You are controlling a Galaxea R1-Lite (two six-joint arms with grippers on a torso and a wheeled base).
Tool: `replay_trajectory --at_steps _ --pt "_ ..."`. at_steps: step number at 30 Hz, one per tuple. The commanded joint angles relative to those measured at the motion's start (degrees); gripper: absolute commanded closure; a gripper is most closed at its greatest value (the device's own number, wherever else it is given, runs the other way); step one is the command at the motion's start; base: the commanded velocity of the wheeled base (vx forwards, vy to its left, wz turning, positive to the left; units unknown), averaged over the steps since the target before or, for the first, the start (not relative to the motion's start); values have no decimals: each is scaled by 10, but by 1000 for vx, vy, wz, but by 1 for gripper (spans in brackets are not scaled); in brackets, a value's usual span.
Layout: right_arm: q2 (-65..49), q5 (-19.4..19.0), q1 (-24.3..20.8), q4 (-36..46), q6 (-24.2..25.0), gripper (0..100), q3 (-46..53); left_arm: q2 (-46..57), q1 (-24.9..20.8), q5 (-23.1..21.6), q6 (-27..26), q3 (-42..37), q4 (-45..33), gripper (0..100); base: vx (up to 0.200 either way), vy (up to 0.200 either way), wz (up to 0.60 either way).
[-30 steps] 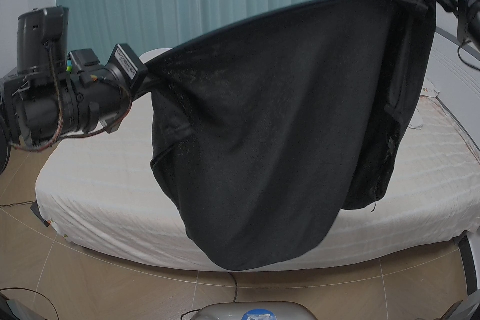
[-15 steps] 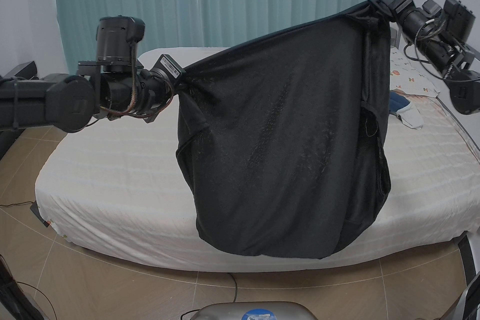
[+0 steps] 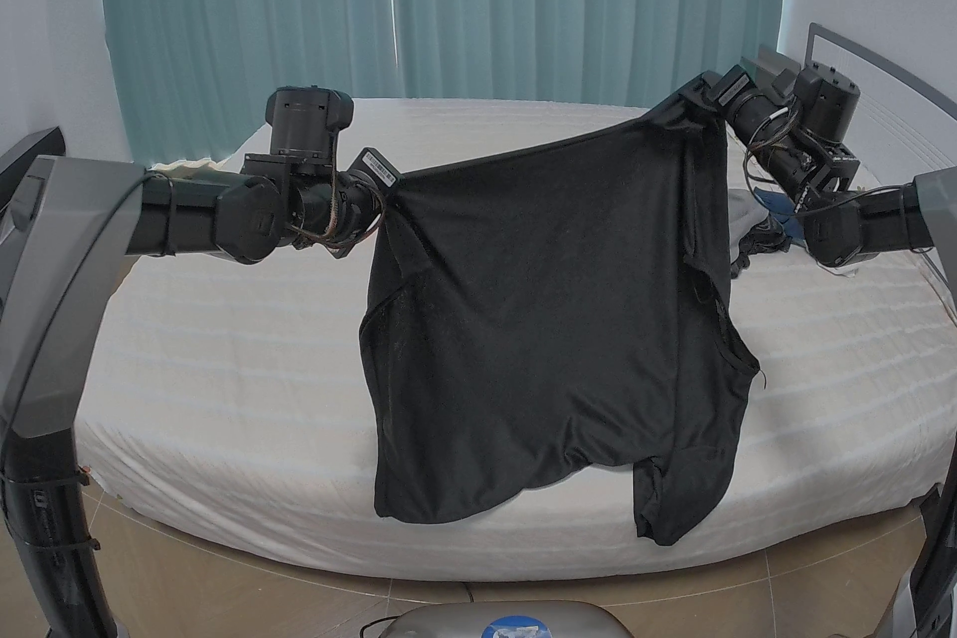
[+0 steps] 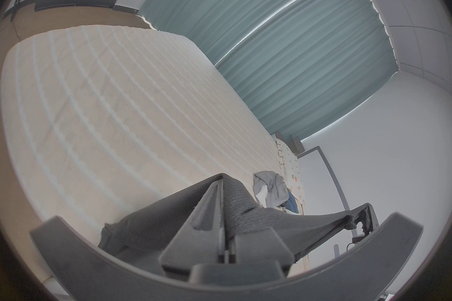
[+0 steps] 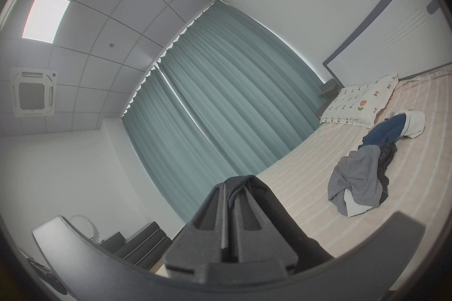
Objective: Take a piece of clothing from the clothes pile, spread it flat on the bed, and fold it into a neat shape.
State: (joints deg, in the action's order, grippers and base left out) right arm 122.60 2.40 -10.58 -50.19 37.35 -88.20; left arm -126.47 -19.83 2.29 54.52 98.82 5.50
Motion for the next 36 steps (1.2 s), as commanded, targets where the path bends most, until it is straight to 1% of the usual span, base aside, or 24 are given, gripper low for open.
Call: replay_trajectory --at_steps 1,3,4,9,11,13,15,20,22,23,27,28,29,31,35,36 --pt "56 1 -1 -13 0 100 2 -75 0 0 1 44 0 100 200 0 0" --pt "61 1 -1 -16 0 100 2 -79 0 0 1 45 0 100 200 0 0" --pt "89 1 -1 -29 -2 100 -2 -96 -4 1 1 50 4 100 200 0 0" --pt "135 4 -1 -36 -8 100 -22 -140 -8 10 -3 90 10 100 0 0 0" --pt "168 34 2 -37 -10 100 -49 -169 -8 23 -1 129 4 100 0 0 0" --pt "191 57 3 -37 -11 100 -70 -182 -8 27 -1 138 4 100 0 0 0" --pt "211 68 3 -37 -12 100 -80 -196 -10 29 -1 142 5 100 0 0 0" --pt "243 70 3 -42 -12 100 -82 -220 -13 38 0 150 8 100 0 0 0" --pt "260 70 3 -48 -14 100 -83 -238 -15 49 7 158 8 100 0 0 0" --pt "266 70 3 -49 -16 0 -83 -243 -15 50 10 158 9 0 0 0 0" --pt "284 62 3 -40 -23 0 -80 -256 -13 49 23 158 10 0 0 0 0" --pt "303 57 4 -41 -52 0 -76 -271 -15 54 17 158 9 0 0 0 0" --pt "314 55 6 -44 -68 0 -73 -277 -15 61 15 158 8 0 0 0 0" --pt "328 54 10 -46 -82 0 -65 -282 -15 73 11 158 5 0 0 0 0" --pt "330 54 17 -41 -82 0 -52 -287 -12 76 9 158 -8 0 0 0 0" --pt "325 54 24 -39 -86 0 -34 -287 -9 76 9 158 -32 0 0 0 0"
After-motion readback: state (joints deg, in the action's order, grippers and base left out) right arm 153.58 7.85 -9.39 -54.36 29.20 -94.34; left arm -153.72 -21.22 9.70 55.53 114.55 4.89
